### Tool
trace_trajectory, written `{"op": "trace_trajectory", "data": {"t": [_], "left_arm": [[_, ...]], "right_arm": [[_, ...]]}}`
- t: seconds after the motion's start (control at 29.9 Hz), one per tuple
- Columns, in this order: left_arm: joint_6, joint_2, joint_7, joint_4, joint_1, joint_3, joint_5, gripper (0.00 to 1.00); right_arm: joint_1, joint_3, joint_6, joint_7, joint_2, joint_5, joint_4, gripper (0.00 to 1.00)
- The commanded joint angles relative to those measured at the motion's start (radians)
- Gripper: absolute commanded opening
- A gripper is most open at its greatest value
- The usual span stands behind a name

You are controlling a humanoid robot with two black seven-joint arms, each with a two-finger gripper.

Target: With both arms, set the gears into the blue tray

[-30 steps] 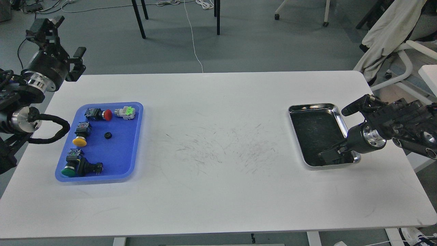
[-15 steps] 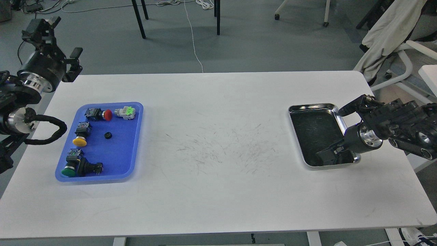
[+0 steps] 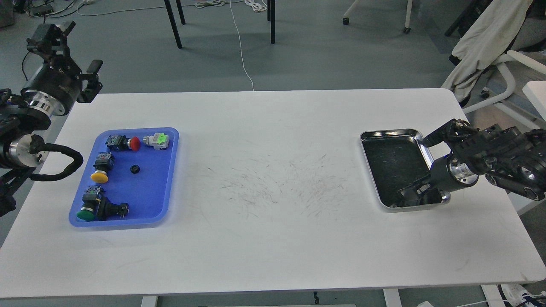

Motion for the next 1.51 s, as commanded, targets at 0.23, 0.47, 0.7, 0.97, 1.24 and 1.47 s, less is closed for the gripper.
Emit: {"op": "trace_trajectory", "data": {"t": [0.23,0.47,0.7,0.97,1.24,1.47], "left_arm": [[0.000,0.000,0.000,0.000,0.011,-0.001,0.002,1.00],[0.000,0.000,0.000,0.000,0.012,-0.001,0.002,1.00],[0.000,0.000,0.000,0.000,0.012,-0.001,0.002,1.00],[0.000,0.000,0.000,0.000,0.014,0.000,0.002,1.00],[0.000,0.014,0.002,-0.003,0.019,0.002,0.003,1.00],[0.001,0.061,0.003,-0.037,0.019,0.002,0.002,1.00]], "right_arm": [[-0.006,-0.001,-0.016,0.000,0.004,-0.031,-0.029,0.44],[-0.006,-0.001,-0.017,0.000,0.011,-0.044,-0.032,0.32],[-0.006,-0.001,-0.025,0.000,0.014,-0.084,-0.038,0.05],[-0.003,0.006,-0.069,0.000,0.016,-0.083,-0.058,0.02],[-0.006,0.156,-0.119,0.000,0.051,-0.066,-0.208,0.02],[-0.010,0.417,-0.158,0.000,0.154,-0.063,-0.363,0.02]]}}
